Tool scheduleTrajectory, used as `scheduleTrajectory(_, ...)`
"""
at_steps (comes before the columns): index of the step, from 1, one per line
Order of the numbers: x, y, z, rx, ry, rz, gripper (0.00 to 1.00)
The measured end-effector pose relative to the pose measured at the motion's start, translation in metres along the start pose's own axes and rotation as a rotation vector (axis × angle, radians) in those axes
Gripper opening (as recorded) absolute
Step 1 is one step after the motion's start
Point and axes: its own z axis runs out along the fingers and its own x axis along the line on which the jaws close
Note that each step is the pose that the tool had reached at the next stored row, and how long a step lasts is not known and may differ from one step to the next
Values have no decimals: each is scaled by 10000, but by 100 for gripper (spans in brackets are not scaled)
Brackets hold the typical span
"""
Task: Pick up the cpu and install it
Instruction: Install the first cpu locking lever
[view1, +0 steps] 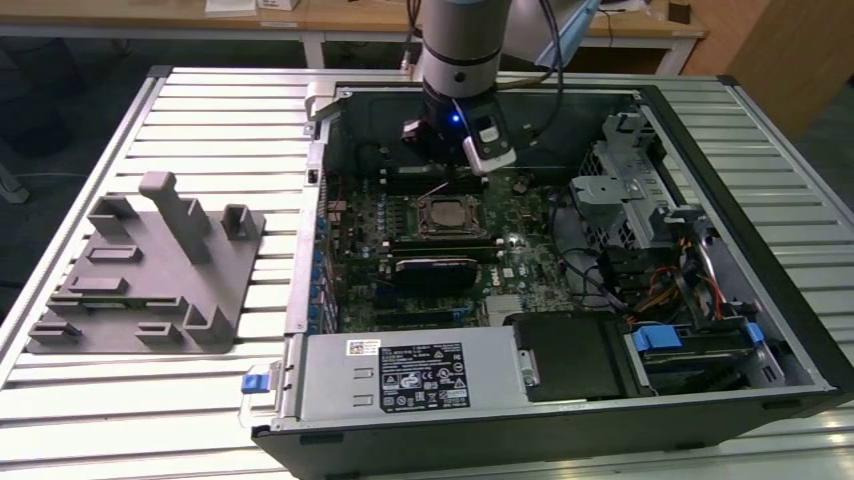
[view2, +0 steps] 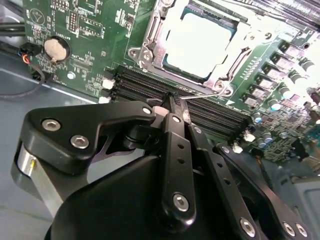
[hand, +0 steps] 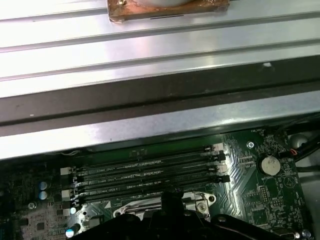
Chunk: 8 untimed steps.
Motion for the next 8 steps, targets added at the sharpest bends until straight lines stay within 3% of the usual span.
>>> scheduleTrajectory(5, -2, -2, 30, 77, -103, 459, 11)
scheduleTrajectory(8, -2, -2, 31, 78, -109, 491, 11)
